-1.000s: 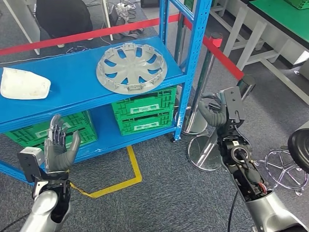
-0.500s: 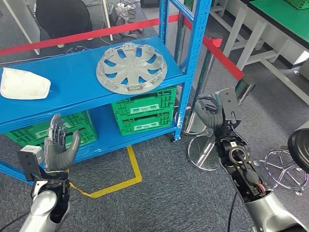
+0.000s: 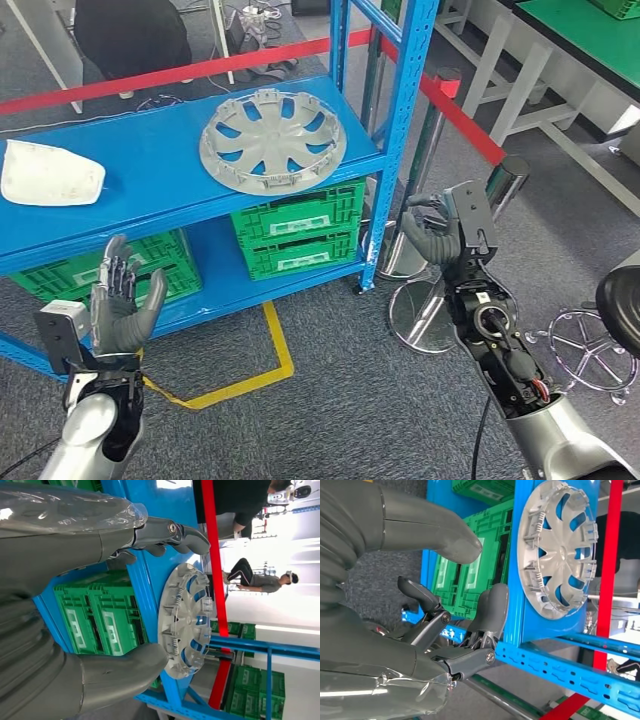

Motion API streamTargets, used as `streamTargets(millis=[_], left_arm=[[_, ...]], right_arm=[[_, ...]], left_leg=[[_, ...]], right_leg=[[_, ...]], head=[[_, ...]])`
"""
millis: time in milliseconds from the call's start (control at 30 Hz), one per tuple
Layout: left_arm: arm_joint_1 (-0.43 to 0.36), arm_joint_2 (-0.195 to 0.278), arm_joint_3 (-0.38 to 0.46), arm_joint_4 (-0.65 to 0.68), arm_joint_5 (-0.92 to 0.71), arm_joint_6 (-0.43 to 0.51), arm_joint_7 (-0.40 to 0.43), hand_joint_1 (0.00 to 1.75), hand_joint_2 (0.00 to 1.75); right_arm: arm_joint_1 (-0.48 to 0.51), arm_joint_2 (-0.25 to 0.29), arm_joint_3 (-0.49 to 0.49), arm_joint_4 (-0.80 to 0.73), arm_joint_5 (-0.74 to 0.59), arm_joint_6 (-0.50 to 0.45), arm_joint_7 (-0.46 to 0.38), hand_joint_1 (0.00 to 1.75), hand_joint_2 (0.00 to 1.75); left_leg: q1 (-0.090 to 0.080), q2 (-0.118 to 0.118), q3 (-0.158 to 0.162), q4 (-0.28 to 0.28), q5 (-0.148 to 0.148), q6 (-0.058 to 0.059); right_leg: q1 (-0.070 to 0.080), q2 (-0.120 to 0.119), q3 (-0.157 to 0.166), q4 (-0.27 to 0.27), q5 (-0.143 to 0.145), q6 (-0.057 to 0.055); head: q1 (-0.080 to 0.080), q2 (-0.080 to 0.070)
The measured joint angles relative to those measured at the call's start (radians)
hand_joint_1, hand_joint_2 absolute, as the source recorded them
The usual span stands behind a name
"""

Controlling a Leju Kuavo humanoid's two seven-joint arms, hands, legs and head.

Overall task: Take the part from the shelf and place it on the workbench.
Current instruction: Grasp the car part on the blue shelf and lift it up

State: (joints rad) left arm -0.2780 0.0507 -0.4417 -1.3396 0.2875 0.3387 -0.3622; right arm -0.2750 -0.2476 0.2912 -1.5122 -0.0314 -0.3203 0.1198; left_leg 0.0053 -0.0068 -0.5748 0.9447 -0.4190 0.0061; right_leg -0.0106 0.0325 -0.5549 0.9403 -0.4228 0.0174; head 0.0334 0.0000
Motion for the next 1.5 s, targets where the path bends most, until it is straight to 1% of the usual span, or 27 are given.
streamTargets(millis=[233,400,467,533,567,600,633,700,733,767,800,867,900,933,1000,1067,1100,1133,1167,1200,1233,1267,1300,1333,1400,1433,1500], left_arm=[[-0.002,0.001,0.0,-0.005,-0.004,-0.016,0.013,0.0,1.75],[-0.01,0.0,0.0,-0.011,-0.008,-0.024,0.018,0.0,1.75],[-0.014,-0.001,-0.001,-0.014,-0.007,-0.024,0.019,0.0,1.75],[-0.016,-0.001,-0.001,-0.014,-0.006,-0.024,0.019,0.0,1.75],[-0.015,-0.002,-0.001,-0.014,-0.005,-0.024,0.019,0.0,1.75],[-0.014,-0.002,-0.001,-0.014,-0.004,-0.024,0.018,0.0,1.75],[-0.013,-0.002,-0.001,-0.014,-0.004,-0.024,0.018,0.0,1.75],[-0.013,-0.002,-0.001,-0.014,-0.004,-0.025,0.018,0.0,1.75],[-0.014,-0.002,-0.001,-0.014,-0.004,-0.025,0.017,0.0,1.75],[-0.014,-0.002,-0.001,-0.014,-0.004,-0.026,0.016,0.0,1.75],[-0.014,-0.002,-0.002,-0.014,-0.005,-0.027,0.016,0.0,1.75],[-0.015,-0.002,-0.002,-0.015,-0.007,-0.03,0.015,0.0,1.75],[-0.015,-0.002,-0.003,-0.015,-0.008,-0.032,0.014,0.0,1.75],[-0.017,-0.002,-0.003,-0.015,-0.009,-0.033,0.013,0.0,1.75],[-0.018,-0.002,-0.003,-0.014,-0.009,-0.034,0.011,0.0,1.75],[-0.015,-0.002,-0.003,-0.012,-0.009,-0.034,0.01,0.0,1.75],[-0.013,-0.002,-0.003,-0.012,-0.009,-0.034,0.01,0.0,1.75],[-0.012,-0.001,-0.003,-0.012,-0.008,-0.033,0.01,0.0,1.75],[-0.012,-0.001,-0.003,-0.012,-0.008,-0.033,0.009,0.0,1.75],[-0.012,-0.001,-0.003,-0.012,-0.008,-0.033,0.009,0.0,1.75],[-0.011,0.0,-0.003,-0.012,-0.008,-0.033,0.009,0.0,1.75],[-0.01,0.0,-0.003,-0.012,-0.008,-0.033,0.009,0.0,1.75],[-0.01,0.0,-0.003,-0.011,-0.008,-0.033,0.009,0.0,1.75],[-0.009,0.001,-0.003,-0.011,-0.008,-0.033,0.008,0.0,1.75],[-0.012,0.001,-0.003,-0.012,-0.008,-0.033,0.008,0.0,1.75],[-0.013,0.0,-0.003,-0.012,-0.008,-0.033,0.007,0.0,1.75],[-0.014,-0.001,-0.003,-0.012,-0.008,-0.032,0.007,0.0,1.75]], right_arm=[[0.001,0.0,0.002,-0.017,-0.005,-0.007,0.017,1.75,1.75],[0.01,-0.001,0.0,-0.037,-0.005,-0.02,0.023,1.75,1.75],[0.013,-0.001,-0.001,-0.043,-0.005,-0.022,0.021,1.75,1.75],[0.018,-0.002,-0.002,-0.046,-0.005,-0.024,0.02,1.75,1.75],[0.022,-0.002,-0.003,-0.046,-0.005,-0.026,0.02,1.75,1.75],[0.027,-0.002,-0.003,-0.047,-0.005,-0.027,0.02,1.75,1.75],[0.032,-0.002,-0.003,-0.047,-0.005,-0.027,0.02,1.75,1.75],[0.036,-0.002,-0.003,-0.048,-0.005,-0.029,0.02,1.75,1.75],[0.037,-0.002,-0.003,-0.049,-0.005,-0.03,0.02,1.75,1.75],[0.038,-0.002,-0.003,-0.05,-0.004,-0.031,0.021,1.75,1.75],[0.041,-0.002,-0.003,-0.051,-0.004,-0.033,0.021,1.75,1.75],[0.048,-0.003,-0.004,-0.056,-0.003,-0.037,0.022,1.75,1.75],[0.052,-0.003,-0.005,-0.058,-0.002,-0.039,0.02,1.75,1.75],[0.052,-0.003,-0.005,-0.06,-0.002,-0.039,0.019,1.75,1.75],[0.052,-0.003,-0.005,-0.062,0.0,-0.037,0.016,1.75,1.75],[0.053,-0.002,-0.004,-0.062,0.0,-0.034,0.014,1.75,1.75],[0.054,-0.002,-0.004,-0.062,0.0,-0.032,0.013,1.75,1.75],[0.054,-0.002,-0.004,-0.062,0.0,-0.03,0.012,1.75,1.75],[0.054,-0.002,-0.003,-0.062,0.0,-0.029,0.012,1.75,1.75],[0.054,-0.002,-0.003,-0.062,0.0,-0.029,0.011,1.75,1.75],[0.054,-0.002,-0.003,-0.06,0.0,-0.029,0.011,1.75,1.75],[0.054,-0.002,-0.003,-0.059,0.0,-0.028,0.012,1.75,1.75],[0.054,-0.002,-0.002,-0.057,0.0,-0.028,0.012,1.75,1.75],[0.053,-0.002,-0.002,-0.056,-0.001,-0.028,0.012,1.75,1.75],[0.051,-0.002,-0.002,-0.056,0.0,-0.028,0.011,1.75,1.75],[0.049,-0.002,-0.003,-0.056,0.0,-0.028,0.011,1.75,1.75],[0.048,-0.002,-0.004,-0.054,0.0,-0.027,0.01,1.75,1.75]], left_leg=[[-0.008,0.0,0.0,0.003,-0.003,0.004],[-0.005,0.003,0.013,-0.01,-0.009,0.024],[-0.001,0.007,0.028,-0.015,-0.011,0.031],[-0.001,0.01,0.035,-0.015,-0.017,0.034],[0.0,0.011,0.038,-0.015,-0.021,0.032],[0.001,0.011,0.043,-0.015,-0.026,0.029],[0.004,0.012,0.051,-0.014,-0.032,0.024],[0.01,0.013,0.072,-0.013,-0.048,0.012],[0.012,0.014,0.08,-0.012,-0.055,0.005],[0.012,0.015,0.084,-0.012,-0.061,-0.003],[0.01,0.016,0.085,-0.012,-0.066,-0.011],[0.007,0.017,0.088,-0.011,-0.069,-0.024],[0.008,0.018,0.082,0.005,-0.065,-0.029],[0.009,0.017,0.062,0.042,-0.059,-0.034],[0.011,0.015,-0.027,0.173,-0.062,-0.04],[0.011,0.014,-0.129,0.287,-0.108,-0.042],[0.01,0.014,-0.163,0.305,-0.132,-0.04],[0.008,0.013,-0.182,0.291,-0.14,-0.035],[0.005,0.013,-0.185,0.247,-0.124,-0.027],[-0.001,0.011,-0.176,0.18,-0.076,-0.015],[-0.01,0.006,-0.164,0.107,-0.007,-0.001],[-0.017,-0.003,-0.152,0.048,0.051,0.01],[-0.024,-0.012,-0.143,0.011,0.094,0.017],[-0.027,-0.019,-0.136,-0.007,0.111,0.019],[-0.025,-0.02,-0.11,-0.014,0.1,0.022],[-0.022,-0.019,-0.094,-0.017,0.093,0.025],[-0.019,-0.016,-0.06,-0.019,0.073,0.03]], right_leg=[[-0.007,0.0,0.0,-0.001,-0.001,0.006],[-0.01,-0.005,-0.003,0.021,-0.001,0.022],[-0.01,-0.016,-0.038,0.094,-0.039,0.026],[-0.01,-0.02,-0.107,0.23,-0.095,0.03],[-0.011,-0.021,-0.14,0.286,-0.111,0.032],[-0.013,-0.022,-0.158,0.309,-0.11,0.035],[-0.015,-0.024,-0.156,0.291,-0.088,0.037],[-0.022,-0.03,-0.105,0.166,-0.008,0.041],[-0.021,-0.034,-0.08,0.102,0.015,0.042],[-0.02,-0.036,-0.059,0.057,0.024,0.038],[-0.017,-0.037,-0.051,0.036,0.018,0.03],[-0.014,-0.033,-0.039,0.027,0.005,0.006],[-0.015,-0.03,-0.032,0.024,0.004,-0.003],[-0.015,-0.027,-0.021,0.021,0.0,-0.01],[-0.016,-0.022,0.003,0.011,-0.01,-0.021],[-0.013,-0.018,0.027,0.005,-0.027,-0.028],[-0.011,-0.014,0.041,0.004,-0.038,-0.029],[-0.008,-0.011,0.057,0.003,-0.051,-0.03],[-0.005,-0.008,0.074,0.003,-0.064,-0.03],[-0.003,-0.007,0.089,0.002,-0.078,-0.031],[-0.001,-0.005,0.103,0.002,-0.092,-0.03],[0.001,-0.002,0.113,0.001,-0.106,-0.027],[0.001,0.001,0.119,-0.004,-0.119,-0.024],[0.002,0.005,0.131,-0.003,-0.124,-0.019],[0.003,0.004,0.14,0.013,-0.12,-0.01],[0.003,-0.001,0.131,0.05,-0.109,-0.005],[0.002,-0.016,0.063,0.165,-0.11,0.005]], head=[[-0.001,0.0],[0.0,0.0],[0.006,0.0],[0.013,0.0],[0.015,0.0],[0.017,0.0],[0.02,0.0],[0.025,0.0],[0.027,0.0],[0.03,0.0],[0.031,0.0],[0.027,0.0],[0.023,0.0],[0.019,0.0],[0.009,0.0],[0.0,0.0],[-0.004,0.0],[-0.007,0.0],[-0.011,0.0],[-0.014,0.0],[-0.016,0.0],[-0.018,0.0],[-0.019,0.0],[-0.019,0.0],[-0.017,0.0],[-0.015,0.0],[-0.009,0.0]])
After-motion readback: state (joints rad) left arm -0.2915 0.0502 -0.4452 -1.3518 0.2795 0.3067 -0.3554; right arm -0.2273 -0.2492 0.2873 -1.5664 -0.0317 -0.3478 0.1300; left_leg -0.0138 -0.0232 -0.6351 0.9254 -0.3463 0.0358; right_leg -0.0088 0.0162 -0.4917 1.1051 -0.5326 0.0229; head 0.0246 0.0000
